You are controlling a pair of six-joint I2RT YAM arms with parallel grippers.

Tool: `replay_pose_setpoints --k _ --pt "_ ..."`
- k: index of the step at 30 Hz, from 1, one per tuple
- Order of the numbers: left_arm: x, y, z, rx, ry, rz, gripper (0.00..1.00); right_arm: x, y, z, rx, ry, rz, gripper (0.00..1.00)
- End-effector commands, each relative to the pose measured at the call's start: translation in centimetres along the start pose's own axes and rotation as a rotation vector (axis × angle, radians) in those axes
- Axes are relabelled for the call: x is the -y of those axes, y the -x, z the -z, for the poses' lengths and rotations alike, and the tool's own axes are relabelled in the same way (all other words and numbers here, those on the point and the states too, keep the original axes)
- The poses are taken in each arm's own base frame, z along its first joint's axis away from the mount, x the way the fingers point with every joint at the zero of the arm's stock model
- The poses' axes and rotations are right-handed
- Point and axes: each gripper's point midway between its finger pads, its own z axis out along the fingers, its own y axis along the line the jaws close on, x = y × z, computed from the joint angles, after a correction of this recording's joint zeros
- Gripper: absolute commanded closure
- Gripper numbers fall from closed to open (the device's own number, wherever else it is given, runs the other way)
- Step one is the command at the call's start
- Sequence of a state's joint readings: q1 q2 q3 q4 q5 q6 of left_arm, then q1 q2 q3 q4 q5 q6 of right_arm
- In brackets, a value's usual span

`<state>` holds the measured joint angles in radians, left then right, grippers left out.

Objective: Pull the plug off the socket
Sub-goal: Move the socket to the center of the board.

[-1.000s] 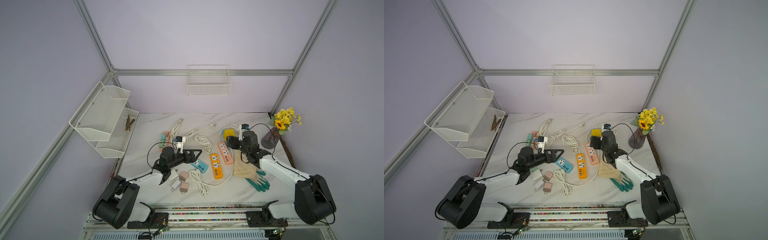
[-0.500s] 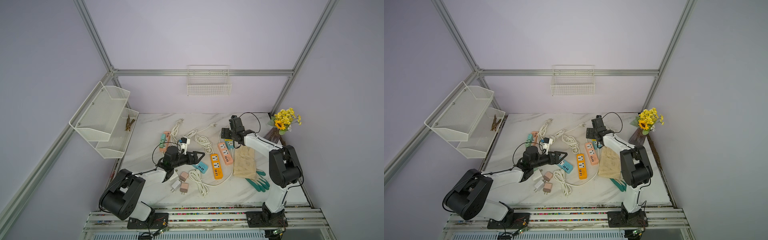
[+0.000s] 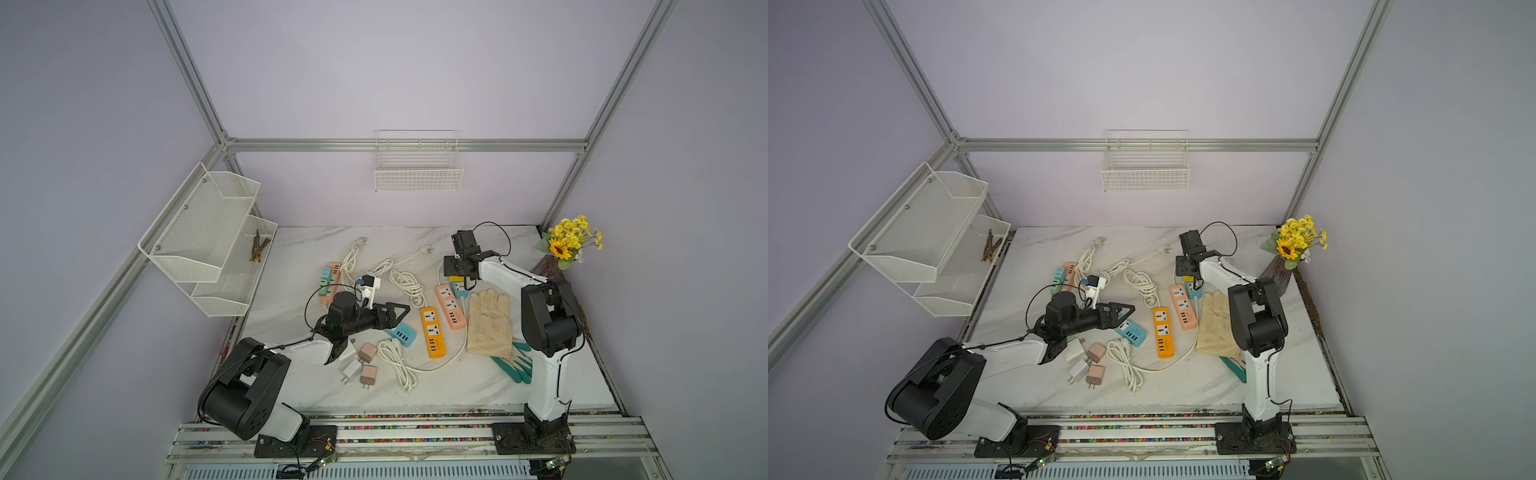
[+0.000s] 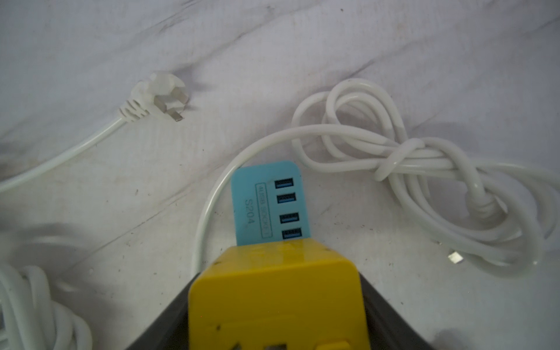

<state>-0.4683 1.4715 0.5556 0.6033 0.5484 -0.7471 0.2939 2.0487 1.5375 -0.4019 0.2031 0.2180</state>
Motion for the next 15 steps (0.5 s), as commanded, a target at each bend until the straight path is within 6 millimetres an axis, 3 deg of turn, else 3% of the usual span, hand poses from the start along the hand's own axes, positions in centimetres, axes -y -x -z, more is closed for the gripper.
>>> replay_pose_setpoints --k 1,7,11,15 --pt "1.8 1.3 -0.2 0.024 -0.056 -0.045 0.02 0.5 -0.5 0.1 -0.024 -0.015 0.03 0.49" --pt "2.1 1.3 -0.2 0.019 -0.074 -0.038 0.02 1.5 -1.9 2.1 -0.001 -0.021 0.039 0.6" --pt "2.7 1.1 -0.5 0.003 -0.118 -0.02 0.02 1.7 -5.0 3.6 -0.041 0.021 0.023 0.61" --pt "4.6 0.5 -1.2 -0.04 -0.194 -0.024 0.03 1.4 -8.4 5.1 -0.081 0.097 -0.021 0.62"
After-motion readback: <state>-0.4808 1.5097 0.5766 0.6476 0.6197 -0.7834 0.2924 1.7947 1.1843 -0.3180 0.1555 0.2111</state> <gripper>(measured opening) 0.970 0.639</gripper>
